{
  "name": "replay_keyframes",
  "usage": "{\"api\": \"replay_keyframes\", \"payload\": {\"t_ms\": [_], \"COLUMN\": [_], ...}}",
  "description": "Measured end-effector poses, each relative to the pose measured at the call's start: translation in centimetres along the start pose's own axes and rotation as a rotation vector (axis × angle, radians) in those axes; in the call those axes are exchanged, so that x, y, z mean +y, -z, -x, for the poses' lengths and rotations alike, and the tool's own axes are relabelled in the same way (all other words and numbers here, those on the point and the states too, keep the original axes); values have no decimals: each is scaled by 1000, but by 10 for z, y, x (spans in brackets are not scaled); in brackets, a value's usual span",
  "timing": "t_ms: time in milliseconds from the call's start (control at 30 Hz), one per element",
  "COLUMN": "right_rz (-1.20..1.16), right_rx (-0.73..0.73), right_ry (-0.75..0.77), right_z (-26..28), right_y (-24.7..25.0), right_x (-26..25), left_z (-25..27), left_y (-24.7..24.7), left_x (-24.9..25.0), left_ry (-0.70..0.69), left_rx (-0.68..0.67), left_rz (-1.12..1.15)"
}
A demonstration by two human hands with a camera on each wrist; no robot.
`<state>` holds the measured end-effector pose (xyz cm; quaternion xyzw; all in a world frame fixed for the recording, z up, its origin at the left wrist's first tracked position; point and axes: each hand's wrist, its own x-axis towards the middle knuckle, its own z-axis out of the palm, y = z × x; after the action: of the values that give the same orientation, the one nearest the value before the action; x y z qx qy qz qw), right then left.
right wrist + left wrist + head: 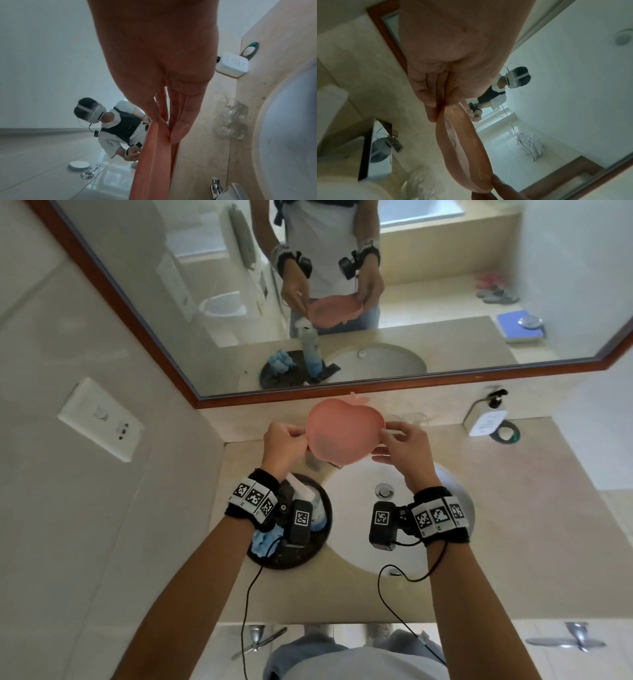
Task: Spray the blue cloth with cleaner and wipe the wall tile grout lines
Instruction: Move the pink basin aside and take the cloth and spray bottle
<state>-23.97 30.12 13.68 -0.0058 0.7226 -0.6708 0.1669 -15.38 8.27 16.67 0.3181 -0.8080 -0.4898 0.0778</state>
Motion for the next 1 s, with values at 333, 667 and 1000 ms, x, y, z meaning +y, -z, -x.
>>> {"api": "replay_keyframes", "payload": {"t_ms": [333, 667, 1000], "right_rz": [-63, 58, -67], "right_rx": [277, 644, 576], "right_ry": [-92, -194, -363], "right_z": [28, 76, 96], "right_y": [111, 202, 277], "right_x": [36, 86, 124], "left_z": [26, 72, 110], "left_y": [-115, -226, -300], "left_x": [27, 25, 19], "left_ry": [-5, -30, -52], "left_rx": [-241, -523, -575], "left_rz": [87, 51, -37]}}
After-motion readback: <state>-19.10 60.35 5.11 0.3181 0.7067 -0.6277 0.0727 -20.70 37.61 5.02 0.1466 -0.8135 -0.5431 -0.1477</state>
